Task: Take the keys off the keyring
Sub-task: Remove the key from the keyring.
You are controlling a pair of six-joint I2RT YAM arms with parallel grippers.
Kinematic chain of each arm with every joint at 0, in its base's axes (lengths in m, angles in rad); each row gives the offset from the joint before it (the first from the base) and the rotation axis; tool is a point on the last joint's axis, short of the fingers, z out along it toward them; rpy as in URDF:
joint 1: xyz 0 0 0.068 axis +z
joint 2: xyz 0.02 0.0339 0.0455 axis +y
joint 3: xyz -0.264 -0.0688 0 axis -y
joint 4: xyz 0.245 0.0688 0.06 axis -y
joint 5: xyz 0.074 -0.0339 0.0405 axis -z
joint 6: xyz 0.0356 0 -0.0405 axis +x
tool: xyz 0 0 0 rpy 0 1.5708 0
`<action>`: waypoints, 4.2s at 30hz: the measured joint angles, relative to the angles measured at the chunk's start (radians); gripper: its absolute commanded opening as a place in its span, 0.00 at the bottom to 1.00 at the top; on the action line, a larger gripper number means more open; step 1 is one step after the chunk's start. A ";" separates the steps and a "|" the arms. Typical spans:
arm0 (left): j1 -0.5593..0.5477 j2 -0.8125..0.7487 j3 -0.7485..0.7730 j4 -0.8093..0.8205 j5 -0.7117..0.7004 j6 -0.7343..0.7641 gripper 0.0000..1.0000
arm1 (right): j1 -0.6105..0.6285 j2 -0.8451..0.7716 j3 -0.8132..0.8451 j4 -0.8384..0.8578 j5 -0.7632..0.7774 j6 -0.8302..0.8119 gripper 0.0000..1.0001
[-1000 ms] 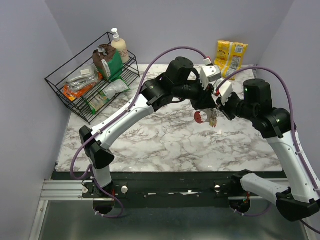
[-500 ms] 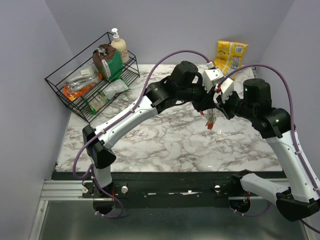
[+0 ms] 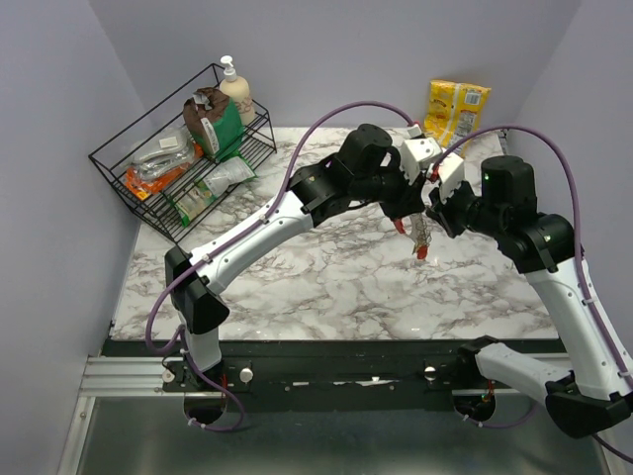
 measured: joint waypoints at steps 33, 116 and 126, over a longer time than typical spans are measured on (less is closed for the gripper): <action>0.112 -0.060 -0.242 0.091 0.000 -0.033 0.31 | -0.016 0.064 -0.185 0.232 -0.037 0.097 0.01; 0.159 -0.058 -0.599 0.495 0.004 -0.140 0.31 | -0.060 0.327 -0.320 0.431 -0.175 0.196 0.01; 0.131 -0.041 -0.599 0.490 -0.045 -0.134 0.32 | -0.060 0.327 -0.327 0.430 -0.159 0.194 0.01</action>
